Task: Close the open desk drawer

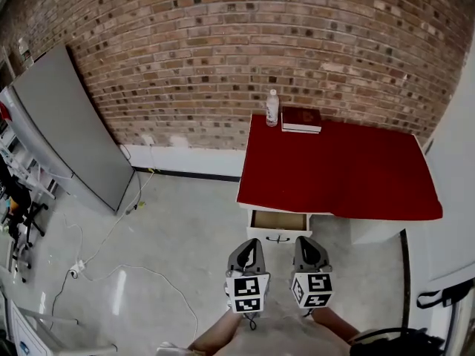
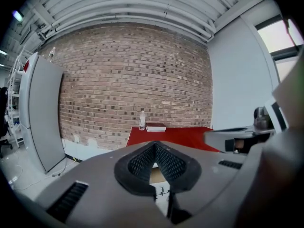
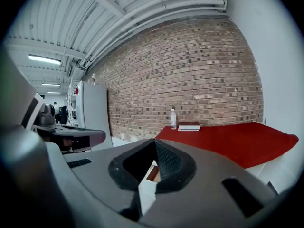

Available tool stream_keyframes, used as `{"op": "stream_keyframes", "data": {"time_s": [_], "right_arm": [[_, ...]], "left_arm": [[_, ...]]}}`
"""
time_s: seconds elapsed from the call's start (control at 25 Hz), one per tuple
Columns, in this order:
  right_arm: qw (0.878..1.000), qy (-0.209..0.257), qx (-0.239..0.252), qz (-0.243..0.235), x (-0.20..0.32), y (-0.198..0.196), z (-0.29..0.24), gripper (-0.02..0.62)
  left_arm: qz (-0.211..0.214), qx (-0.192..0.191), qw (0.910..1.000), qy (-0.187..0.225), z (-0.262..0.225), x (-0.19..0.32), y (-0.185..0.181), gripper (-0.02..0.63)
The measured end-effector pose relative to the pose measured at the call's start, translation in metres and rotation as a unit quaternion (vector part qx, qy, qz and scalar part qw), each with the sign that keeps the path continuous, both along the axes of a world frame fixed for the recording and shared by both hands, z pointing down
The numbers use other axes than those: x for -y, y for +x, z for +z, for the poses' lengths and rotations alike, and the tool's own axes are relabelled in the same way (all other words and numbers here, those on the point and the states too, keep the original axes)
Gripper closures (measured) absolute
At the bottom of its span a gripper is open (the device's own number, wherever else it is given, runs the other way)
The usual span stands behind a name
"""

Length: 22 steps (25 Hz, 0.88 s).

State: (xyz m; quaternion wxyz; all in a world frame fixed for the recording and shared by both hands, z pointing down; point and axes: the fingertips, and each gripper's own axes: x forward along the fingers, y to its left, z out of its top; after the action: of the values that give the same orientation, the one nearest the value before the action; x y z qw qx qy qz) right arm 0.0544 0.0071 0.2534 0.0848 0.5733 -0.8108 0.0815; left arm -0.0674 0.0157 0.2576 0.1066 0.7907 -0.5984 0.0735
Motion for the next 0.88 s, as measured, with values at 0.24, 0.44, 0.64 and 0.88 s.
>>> {"op": "stream_keyframes", "data": {"time_s": [0.24,0.44,0.64,0.88], "right_arm": [[1.000,-0.013,0.002,0.026,0.040,-0.017,0.009,0.597],[0.998,-0.026,0.007,0.057,0.056,-0.010,0.023,0.597],[0.996,-0.053,0.010,0.065,0.065,0.008,0.057,0.597],[0.994,-0.080,0.023,0.066,0.091,0.018,0.094,0.597]], "left_arm": [[0.029,-0.001,0.9995,-0.007,0.008,0.050,-0.015,0.607],[0.064,0.005,0.9977,-0.022,0.021,0.078,-0.013,0.607],[0.079,0.014,0.9954,-0.052,0.051,0.095,-0.001,0.607],[0.071,0.015,0.9936,-0.086,0.086,0.112,0.013,0.607]]}}
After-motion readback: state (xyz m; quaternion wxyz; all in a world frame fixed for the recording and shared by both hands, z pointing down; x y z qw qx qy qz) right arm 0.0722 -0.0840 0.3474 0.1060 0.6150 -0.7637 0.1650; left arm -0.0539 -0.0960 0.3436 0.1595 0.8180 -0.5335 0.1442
